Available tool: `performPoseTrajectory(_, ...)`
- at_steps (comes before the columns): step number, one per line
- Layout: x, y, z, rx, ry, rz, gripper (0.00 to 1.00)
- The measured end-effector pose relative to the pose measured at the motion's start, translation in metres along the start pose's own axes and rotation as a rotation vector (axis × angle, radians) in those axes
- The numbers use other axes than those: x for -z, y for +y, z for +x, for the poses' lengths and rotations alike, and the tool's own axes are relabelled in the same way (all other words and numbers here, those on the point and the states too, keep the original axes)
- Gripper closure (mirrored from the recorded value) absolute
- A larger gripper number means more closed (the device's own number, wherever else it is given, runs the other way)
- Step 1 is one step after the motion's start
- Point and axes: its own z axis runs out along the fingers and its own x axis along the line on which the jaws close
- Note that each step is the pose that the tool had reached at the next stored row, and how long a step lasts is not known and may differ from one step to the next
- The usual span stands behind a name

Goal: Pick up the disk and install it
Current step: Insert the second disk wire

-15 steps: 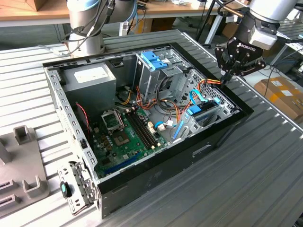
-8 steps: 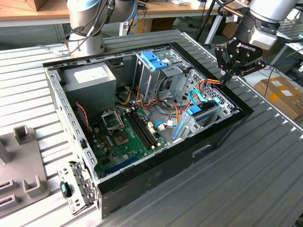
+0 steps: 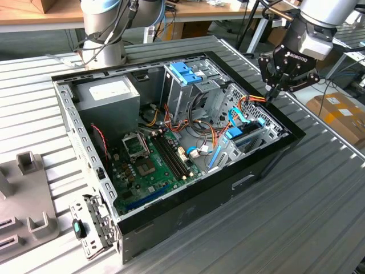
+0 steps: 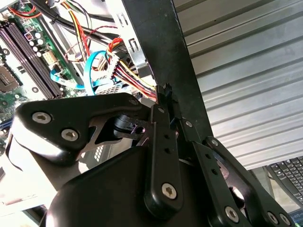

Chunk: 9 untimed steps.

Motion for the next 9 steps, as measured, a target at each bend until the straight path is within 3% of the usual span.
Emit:
performPoseTrajectory(6,-0.0003,0.0001,-0.0001,-0.099,-0.0003,-0.0015,0.84)
performPoseTrajectory(9,-0.0005,0.0001,-0.0001,-0.184,-0.0004,-0.0027,0.84)
